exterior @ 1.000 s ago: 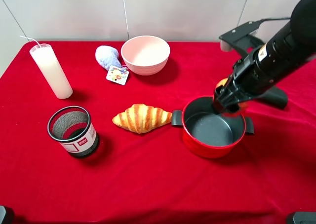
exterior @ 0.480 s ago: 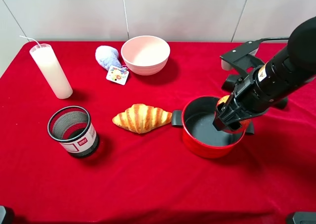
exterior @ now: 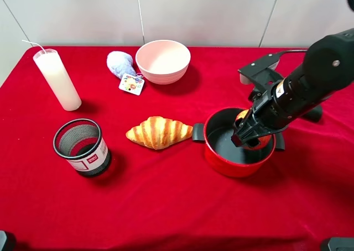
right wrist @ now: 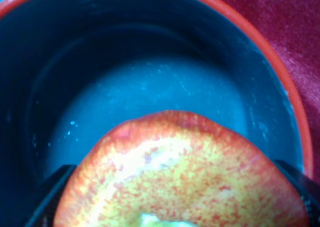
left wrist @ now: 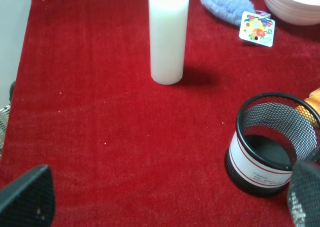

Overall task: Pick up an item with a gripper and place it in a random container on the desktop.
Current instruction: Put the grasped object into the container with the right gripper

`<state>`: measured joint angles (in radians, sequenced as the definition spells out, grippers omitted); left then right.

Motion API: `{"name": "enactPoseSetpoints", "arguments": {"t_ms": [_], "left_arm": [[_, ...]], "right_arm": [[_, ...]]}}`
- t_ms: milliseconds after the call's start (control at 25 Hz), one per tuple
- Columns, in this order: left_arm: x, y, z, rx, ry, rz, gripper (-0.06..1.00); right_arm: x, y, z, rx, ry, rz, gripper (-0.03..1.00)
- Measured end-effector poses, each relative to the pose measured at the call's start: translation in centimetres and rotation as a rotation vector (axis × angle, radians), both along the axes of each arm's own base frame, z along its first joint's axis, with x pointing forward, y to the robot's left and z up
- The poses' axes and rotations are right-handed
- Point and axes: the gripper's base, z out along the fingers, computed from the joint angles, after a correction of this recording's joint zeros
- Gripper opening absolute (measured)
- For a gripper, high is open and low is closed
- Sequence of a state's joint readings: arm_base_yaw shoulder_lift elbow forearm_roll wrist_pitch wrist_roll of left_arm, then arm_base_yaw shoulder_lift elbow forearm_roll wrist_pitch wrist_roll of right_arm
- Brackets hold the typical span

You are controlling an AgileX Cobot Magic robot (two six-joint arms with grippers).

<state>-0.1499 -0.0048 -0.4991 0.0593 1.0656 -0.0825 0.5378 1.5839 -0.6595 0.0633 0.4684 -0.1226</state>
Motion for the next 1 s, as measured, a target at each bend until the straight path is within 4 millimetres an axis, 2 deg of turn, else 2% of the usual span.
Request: {"name": "enactPoseSetpoints", "arguments": {"t_ms": [240,1000], "left_arm": [[0.0,0.0,0.0,0.0,0.0,0.0,0.9],[0.0,0.0,0.0,0.0,0.0,0.0,0.9]], "right_arm": [[0.34,0.21,-0.99,0.0,0.007,-0.008,0.56],[0.38,0.36,-1.04,0.02,0.009,-0.031,0.56]]}}
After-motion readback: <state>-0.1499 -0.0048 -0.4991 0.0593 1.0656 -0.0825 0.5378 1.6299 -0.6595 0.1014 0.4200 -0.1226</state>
